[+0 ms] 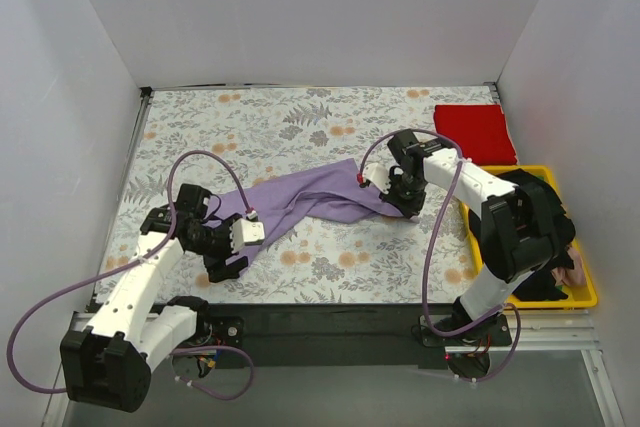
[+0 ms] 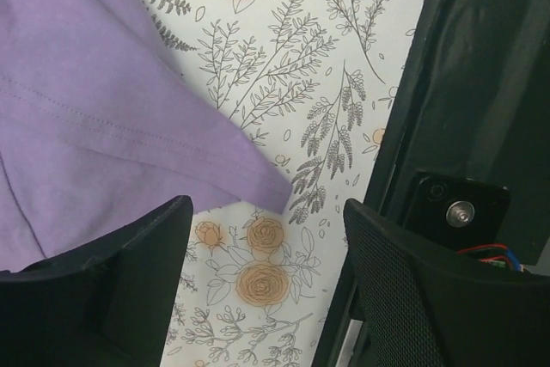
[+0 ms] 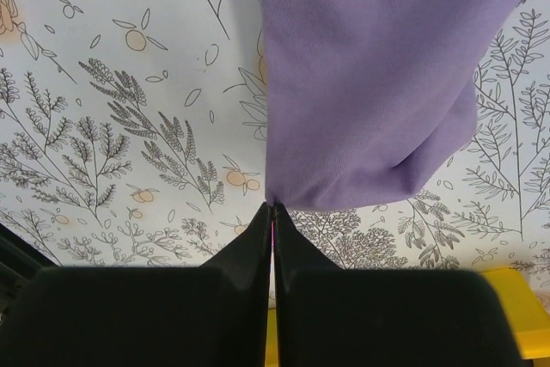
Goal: Fold and stack the t-shirts
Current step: Flatten the tshirt out
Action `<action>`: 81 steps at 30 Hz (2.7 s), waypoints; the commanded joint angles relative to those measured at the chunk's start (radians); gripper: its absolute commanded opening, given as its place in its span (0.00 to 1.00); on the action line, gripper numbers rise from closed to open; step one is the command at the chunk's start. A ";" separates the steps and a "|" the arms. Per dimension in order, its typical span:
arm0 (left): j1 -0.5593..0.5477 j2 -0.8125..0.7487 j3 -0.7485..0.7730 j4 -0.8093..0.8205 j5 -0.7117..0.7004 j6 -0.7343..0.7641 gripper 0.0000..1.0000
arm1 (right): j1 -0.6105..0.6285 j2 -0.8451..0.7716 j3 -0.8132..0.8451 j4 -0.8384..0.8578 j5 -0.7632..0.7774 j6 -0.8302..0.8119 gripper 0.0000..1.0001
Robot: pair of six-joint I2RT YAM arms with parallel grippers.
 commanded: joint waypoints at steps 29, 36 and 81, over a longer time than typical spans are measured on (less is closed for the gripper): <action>0.000 0.443 -0.001 0.130 -0.162 -0.332 0.45 | -0.002 -0.032 0.008 -0.033 0.027 0.012 0.01; -0.026 0.449 0.032 0.094 -0.050 -0.349 0.37 | -0.002 -0.018 0.023 -0.033 0.025 0.015 0.01; 0.133 0.625 0.444 0.142 -0.096 -0.510 0.00 | -0.083 -0.093 -0.230 0.360 0.036 0.041 0.57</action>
